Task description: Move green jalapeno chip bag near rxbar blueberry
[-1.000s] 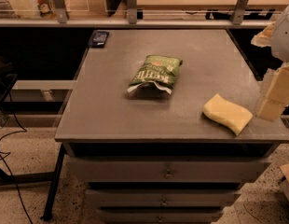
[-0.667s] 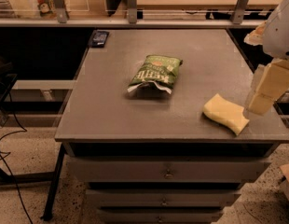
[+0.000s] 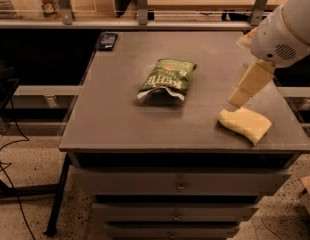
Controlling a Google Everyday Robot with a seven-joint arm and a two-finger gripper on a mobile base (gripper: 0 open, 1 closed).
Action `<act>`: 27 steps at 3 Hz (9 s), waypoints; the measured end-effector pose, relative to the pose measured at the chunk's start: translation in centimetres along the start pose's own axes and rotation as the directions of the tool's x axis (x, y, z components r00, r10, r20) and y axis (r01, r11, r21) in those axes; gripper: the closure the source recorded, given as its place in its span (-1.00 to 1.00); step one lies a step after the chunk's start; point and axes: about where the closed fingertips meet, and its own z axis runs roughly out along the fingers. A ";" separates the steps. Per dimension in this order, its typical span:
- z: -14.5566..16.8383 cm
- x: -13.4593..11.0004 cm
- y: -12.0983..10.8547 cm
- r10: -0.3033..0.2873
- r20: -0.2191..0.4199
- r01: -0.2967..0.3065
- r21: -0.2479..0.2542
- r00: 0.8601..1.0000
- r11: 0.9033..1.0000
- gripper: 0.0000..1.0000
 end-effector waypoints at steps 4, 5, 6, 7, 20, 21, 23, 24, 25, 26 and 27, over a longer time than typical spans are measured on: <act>13.1 -5.4 -4.8 0.039 0.161 -0.042 0.016 0.986 0.999 -1.00; 15.1 -5.6 -4.7 0.058 0.149 -0.057 -0.013 0.987 0.998 -0.66; 16.8 -6.0 -4.7 0.070 0.135 -0.065 -0.038 0.988 0.997 -0.19; 17.5 -6.1 -5.0 0.095 0.107 -0.089 -0.062 0.990 0.994 0.28; 27.6 -17.4 -18.7 -0.112 0.454 0.106 0.038 0.884 0.994 1.00; 27.9 -18.7 -18.8 -0.129 0.470 0.128 0.036 0.873 0.991 0.65; 27.9 -20.7 -18.7 -0.161 0.470 0.162 0.040 0.868 0.986 -0.30; 28.2 -20.8 -18.5 -0.161 0.470 0.164 0.034 0.868 0.986 -0.77; 28.5 -21.0 -18.4 -0.160 0.471 0.166 0.029 0.868 0.986 -1.00; 27.4 -21.2 -18.8 -0.155 0.464 0.157 0.035 0.872 0.987 -1.00; 23.1 -22.4 -19.8 -0.132 0.443 0.128 0.040 0.887 0.991 -1.00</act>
Offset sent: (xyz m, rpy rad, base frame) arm 0.0960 0.0775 -0.0528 0.1792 -0.1485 0.0162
